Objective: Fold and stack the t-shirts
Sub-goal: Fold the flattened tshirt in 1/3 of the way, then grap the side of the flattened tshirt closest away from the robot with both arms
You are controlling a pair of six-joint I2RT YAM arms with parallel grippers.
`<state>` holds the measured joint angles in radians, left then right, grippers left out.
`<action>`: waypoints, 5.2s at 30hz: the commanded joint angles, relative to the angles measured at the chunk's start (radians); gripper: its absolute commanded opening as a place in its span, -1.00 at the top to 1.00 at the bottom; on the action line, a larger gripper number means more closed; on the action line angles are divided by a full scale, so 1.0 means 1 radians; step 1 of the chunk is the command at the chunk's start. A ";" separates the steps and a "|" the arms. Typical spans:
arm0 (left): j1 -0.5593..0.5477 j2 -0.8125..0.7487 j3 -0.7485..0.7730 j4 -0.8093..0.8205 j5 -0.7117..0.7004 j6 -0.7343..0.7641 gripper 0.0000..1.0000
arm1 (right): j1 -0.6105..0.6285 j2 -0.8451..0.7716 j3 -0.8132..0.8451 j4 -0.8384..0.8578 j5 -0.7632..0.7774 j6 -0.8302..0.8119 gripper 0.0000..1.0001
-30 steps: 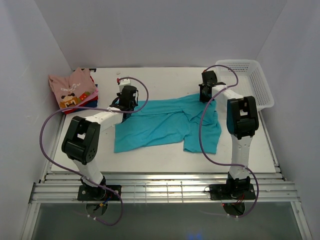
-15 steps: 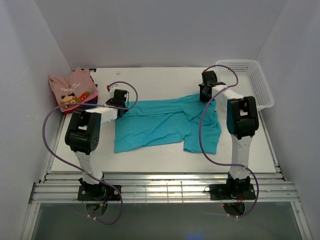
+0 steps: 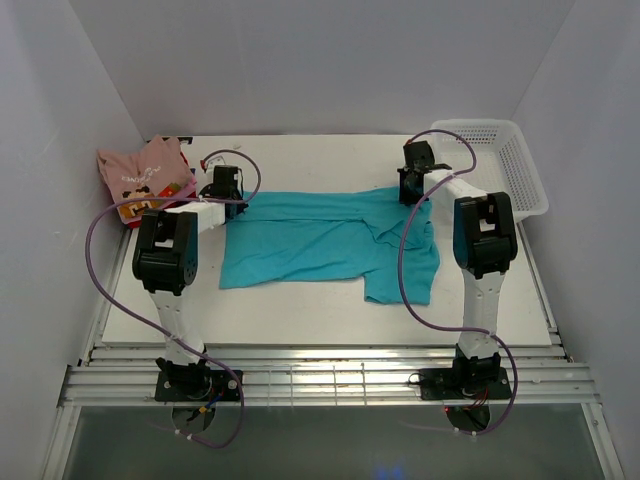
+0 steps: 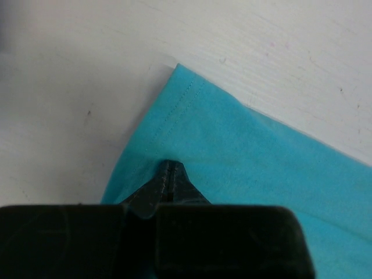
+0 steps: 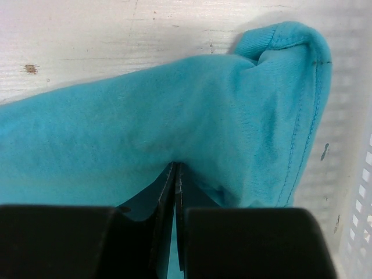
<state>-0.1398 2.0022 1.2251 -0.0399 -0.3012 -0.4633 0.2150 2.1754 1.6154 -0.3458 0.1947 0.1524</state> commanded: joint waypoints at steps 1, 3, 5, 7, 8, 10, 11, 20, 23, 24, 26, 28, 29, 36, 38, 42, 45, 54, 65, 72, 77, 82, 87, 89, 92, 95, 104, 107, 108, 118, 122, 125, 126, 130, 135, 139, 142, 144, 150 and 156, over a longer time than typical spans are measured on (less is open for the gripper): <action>0.012 0.041 0.020 -0.031 0.047 0.009 1.00 | -0.016 0.060 0.014 -0.084 0.003 -0.016 0.85; 0.012 0.037 0.028 -0.019 0.050 0.015 1.00 | -0.014 0.051 0.021 -0.073 -0.009 -0.020 0.85; 0.014 0.006 0.024 0.023 0.062 0.026 1.00 | -0.016 0.025 0.015 -0.049 -0.017 -0.042 0.85; 0.009 -0.026 0.024 0.085 0.089 0.038 1.00 | -0.016 -0.054 -0.002 0.004 -0.018 -0.054 0.81; 0.003 -0.046 0.027 0.103 0.091 0.044 1.00 | -0.016 -0.087 -0.030 0.023 -0.020 -0.068 0.71; -0.032 -0.107 0.039 0.153 0.074 0.072 1.00 | -0.012 -0.214 -0.067 0.080 -0.031 -0.079 0.58; -0.050 -0.127 0.043 0.170 0.050 0.109 1.00 | -0.012 -0.257 -0.110 0.099 -0.038 -0.089 0.47; -0.314 -0.298 0.003 0.170 -0.058 0.174 -0.04 | 0.023 -0.535 -0.336 0.080 -0.176 -0.071 0.21; -0.392 -0.376 -0.080 0.153 -0.088 0.121 -0.10 | 0.063 -0.545 -0.432 0.106 -0.225 -0.040 0.20; -0.418 -0.396 -0.138 0.147 -0.090 0.105 -0.10 | 0.078 -0.545 -0.455 0.116 -0.225 -0.033 0.20; -0.443 -0.462 -0.202 0.138 -0.088 0.058 -0.11 | 0.130 -0.545 -0.511 0.139 -0.215 -0.011 0.20; -0.463 -0.506 -0.285 0.129 -0.093 0.020 -0.10 | 0.170 -0.537 -0.538 0.169 -0.207 0.009 0.20; -0.468 -0.529 -0.309 0.126 -0.093 0.008 -0.11 | 0.179 -0.534 -0.555 0.180 -0.207 0.028 0.20; -0.475 -0.721 -0.432 0.080 -0.111 -0.009 -0.11 | 0.224 -0.496 -0.548 0.225 -0.166 0.073 0.20; -0.475 -0.747 -0.449 0.071 -0.118 -0.012 -0.11 | 0.224 -0.486 -0.535 0.219 -0.141 0.075 0.20; -0.477 -0.795 -0.470 0.051 -0.122 -0.015 -0.11 | 0.224 -0.451 -0.493 0.202 -0.127 0.075 0.20; -0.477 -0.815 -0.477 0.044 -0.128 -0.018 -0.11 | 0.225 -0.427 -0.482 0.192 -0.115 0.073 0.20; -0.477 -0.838 -0.498 0.003 -0.125 -0.031 -0.12 | 0.225 -0.379 -0.450 0.180 -0.049 0.062 0.21; -0.477 -0.858 -0.507 0.000 -0.133 -0.023 -0.13 | 0.225 -0.336 -0.399 0.157 -0.034 0.045 0.21; -0.475 -0.876 -0.506 0.000 -0.139 -0.018 -0.13 | 0.231 -0.322 -0.408 0.148 -0.023 0.042 0.21; -0.475 -0.876 -0.510 0.008 -0.144 -0.014 -0.13 | 0.233 -0.322 -0.410 0.145 -0.017 0.036 0.78; -0.475 -0.866 -0.513 0.012 -0.148 -0.018 -0.13 | 0.247 -0.331 -0.405 0.145 -0.029 0.029 0.85; -0.475 -0.864 -0.513 0.015 -0.148 -0.018 -0.13 | 0.277 -0.355 -0.404 0.131 -0.043 0.027 0.84; -0.477 -0.862 -0.513 0.015 -0.147 -0.018 -0.13 | 0.291 -0.359 -0.397 0.120 -0.054 0.027 0.85; -0.477 -0.861 -0.512 0.017 -0.144 -0.020 -0.13 | 0.329 -0.353 -0.379 0.091 -0.051 0.033 0.85; -0.477 -0.861 -0.512 0.017 -0.138 -0.021 -0.13 | 0.359 -0.335 -0.359 0.067 -0.037 0.042 0.84; -0.477 -0.872 -0.516 0.009 -0.128 -0.021 -0.13 | 0.422 -0.331 -0.361 0.027 -0.014 0.076 0.77; -0.477 -0.859 -0.513 0.009 -0.121 -0.014 -0.13 | 0.428 -0.344 -0.356 0.013 0.018 0.078 0.42; -0.477 -0.849 -0.510 0.009 -0.122 -0.011 -0.13 | 0.428 -0.351 -0.357 0.008 0.028 0.079 0.37; -0.459 -0.677 -0.470 0.012 -0.372 0.071 -0.01 | 0.394 -0.511 -0.393 0.015 0.239 0.073 0.51; -0.400 -0.600 -0.432 -0.005 -0.359 0.049 0.44 | 0.278 -0.445 -0.345 0.002 0.180 0.076 0.85; -0.344 -0.557 -0.426 0.014 -0.322 0.051 0.63 | 0.224 -0.390 -0.315 0.002 0.172 0.062 0.85; -0.330 -0.539 -0.424 0.018 -0.317 0.054 0.63 | 0.213 -0.378 -0.305 0.002 0.169 0.058 0.85; -0.264 -0.496 -0.424 0.032 -0.303 0.060 0.67 | 0.161 -0.303 -0.259 0.001 0.172 0.035 0.85; -0.182 -0.456 -0.435 0.081 -0.254 0.051 0.74 | 0.103 -0.246 -0.195 0.004 0.175 0.007 0.85; -0.161 -0.405 -0.423 0.101 -0.240 0.054 0.77 | 0.073 -0.212 -0.164 0.002 0.175 -0.011 0.85; -0.155 -0.361 -0.401 0.098 -0.231 0.057 0.78 | 0.058 -0.194 -0.149 0.002 0.184 -0.017 0.85; -0.147 -0.330 -0.391 0.094 -0.220 0.055 0.79 | 0.046 -0.184 -0.146 0.002 0.186 -0.024 0.85; -0.127 -0.280 -0.358 0.061 -0.210 0.040 0.82 | 0.021 -0.111 -0.126 -0.008 0.196 -0.033 0.85; -0.083 -0.226 -0.306 0.002 -0.159 0.023 0.83 | -0.006 -0.008 -0.019 -0.064 0.195 -0.025 0.85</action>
<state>-0.2485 1.7535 0.8776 0.0067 -0.4984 -0.4213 0.2264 2.1159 1.5269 -0.3748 0.3840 0.1272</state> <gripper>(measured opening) 0.094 0.078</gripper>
